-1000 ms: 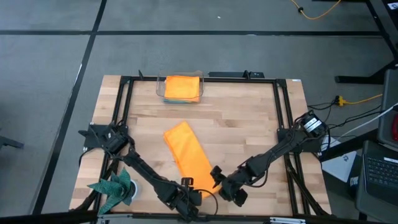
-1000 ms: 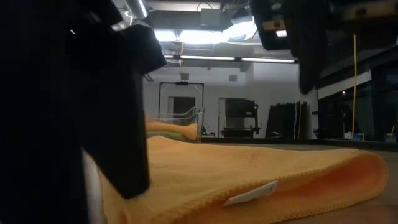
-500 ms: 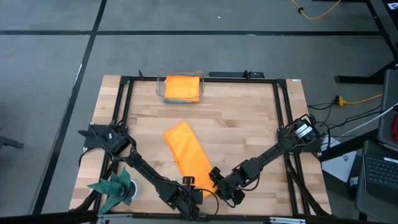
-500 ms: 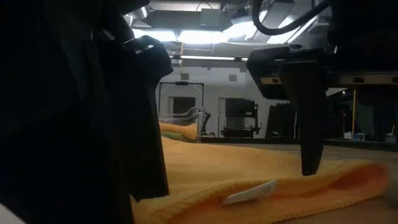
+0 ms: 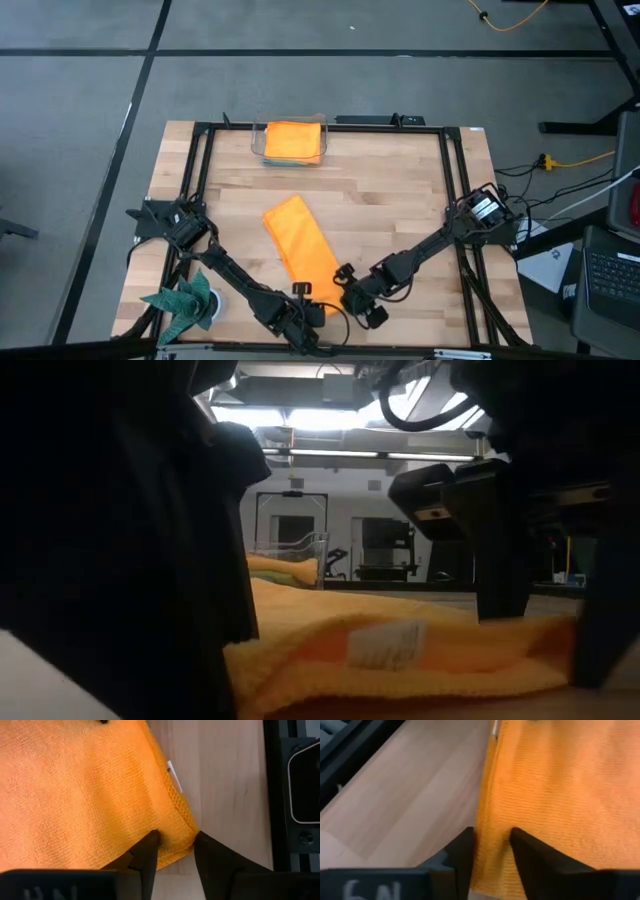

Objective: Fold microfiber towels
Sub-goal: Fold the orange microfiber cloth

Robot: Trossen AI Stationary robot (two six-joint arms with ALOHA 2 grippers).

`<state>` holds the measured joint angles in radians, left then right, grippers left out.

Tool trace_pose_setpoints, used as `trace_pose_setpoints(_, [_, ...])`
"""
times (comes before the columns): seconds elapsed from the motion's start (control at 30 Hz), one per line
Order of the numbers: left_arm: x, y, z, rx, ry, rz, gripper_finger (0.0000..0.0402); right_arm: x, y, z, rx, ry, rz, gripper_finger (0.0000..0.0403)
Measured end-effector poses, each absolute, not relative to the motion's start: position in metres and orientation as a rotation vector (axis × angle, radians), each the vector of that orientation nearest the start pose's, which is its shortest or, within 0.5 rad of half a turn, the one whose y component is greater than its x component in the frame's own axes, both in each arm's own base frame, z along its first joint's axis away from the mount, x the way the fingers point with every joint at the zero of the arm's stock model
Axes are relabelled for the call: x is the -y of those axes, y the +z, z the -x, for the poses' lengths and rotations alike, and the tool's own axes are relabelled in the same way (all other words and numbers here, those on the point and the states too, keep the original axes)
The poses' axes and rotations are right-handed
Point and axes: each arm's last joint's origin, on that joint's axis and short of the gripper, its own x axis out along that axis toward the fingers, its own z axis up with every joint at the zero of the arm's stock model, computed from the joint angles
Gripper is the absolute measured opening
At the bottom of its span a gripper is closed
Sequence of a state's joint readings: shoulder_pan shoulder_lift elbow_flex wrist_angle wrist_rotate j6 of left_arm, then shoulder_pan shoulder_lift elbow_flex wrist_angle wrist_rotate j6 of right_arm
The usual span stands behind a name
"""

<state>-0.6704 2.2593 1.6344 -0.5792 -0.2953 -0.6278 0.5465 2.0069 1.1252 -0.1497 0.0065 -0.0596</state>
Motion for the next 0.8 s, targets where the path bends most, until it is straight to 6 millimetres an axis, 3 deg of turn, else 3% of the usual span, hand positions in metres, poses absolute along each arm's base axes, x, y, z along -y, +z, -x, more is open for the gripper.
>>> trace_pose_setpoints(0.3, [0.275,0.122,-0.363,-1.080,0.088,0.045,0.0018,-0.196,0.109,-0.329,-1.001,0.459,0.292,0.0012])
trace_pose_setpoints(0.57, [0.270,0.140,-0.363,-1.066,0.083,0.073,0.0001,-0.193,0.125,-0.325,-1.013,0.386,0.178,0.0006])
trace_pose_setpoints(0.8, [0.261,0.185,-0.359,-1.006,0.080,0.111,0.0000,-0.186,0.172,-0.315,-0.945,0.337,0.129,0.0003])
